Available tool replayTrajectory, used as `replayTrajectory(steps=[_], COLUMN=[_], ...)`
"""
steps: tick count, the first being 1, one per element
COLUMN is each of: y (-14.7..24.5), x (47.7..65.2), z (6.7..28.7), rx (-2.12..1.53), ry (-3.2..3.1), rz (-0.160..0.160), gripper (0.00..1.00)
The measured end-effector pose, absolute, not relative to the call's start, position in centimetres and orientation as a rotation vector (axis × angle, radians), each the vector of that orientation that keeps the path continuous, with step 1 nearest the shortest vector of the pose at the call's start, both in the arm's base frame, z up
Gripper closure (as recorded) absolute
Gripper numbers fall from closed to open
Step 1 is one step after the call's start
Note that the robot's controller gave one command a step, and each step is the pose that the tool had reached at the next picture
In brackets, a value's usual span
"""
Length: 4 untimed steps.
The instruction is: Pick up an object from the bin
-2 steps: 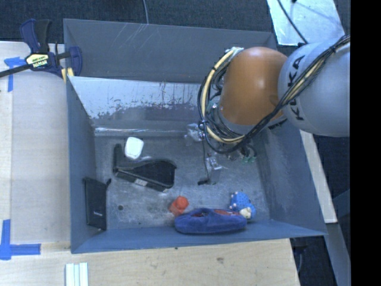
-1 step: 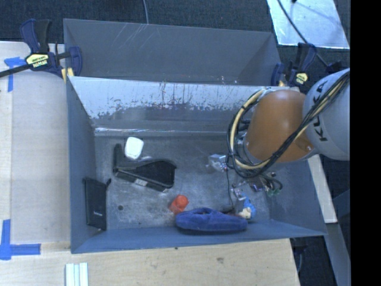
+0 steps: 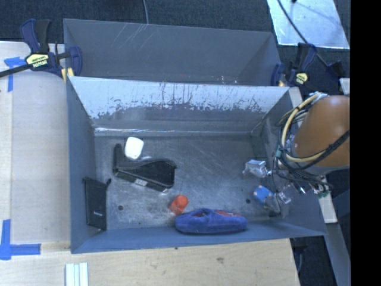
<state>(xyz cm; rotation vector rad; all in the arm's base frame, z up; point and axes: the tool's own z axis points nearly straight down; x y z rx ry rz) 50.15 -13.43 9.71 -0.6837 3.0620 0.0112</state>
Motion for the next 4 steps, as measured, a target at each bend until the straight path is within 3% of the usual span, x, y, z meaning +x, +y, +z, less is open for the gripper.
replayTrajectory(steps=[1,2,3,4], y=[-13.3,-11.6,-11.6,-12.4], x=[50.3,51.6,51.4,51.8], z=[9.7,20.9,20.4,11.5], rx=[-0.69,-0.642,-0.639,-1.16], ry=[3.057,3.063,3.073,2.922], rz=[0.004,-0.007,-0.001,0.004], gripper=[1.0,1.0,0.0,0.0])
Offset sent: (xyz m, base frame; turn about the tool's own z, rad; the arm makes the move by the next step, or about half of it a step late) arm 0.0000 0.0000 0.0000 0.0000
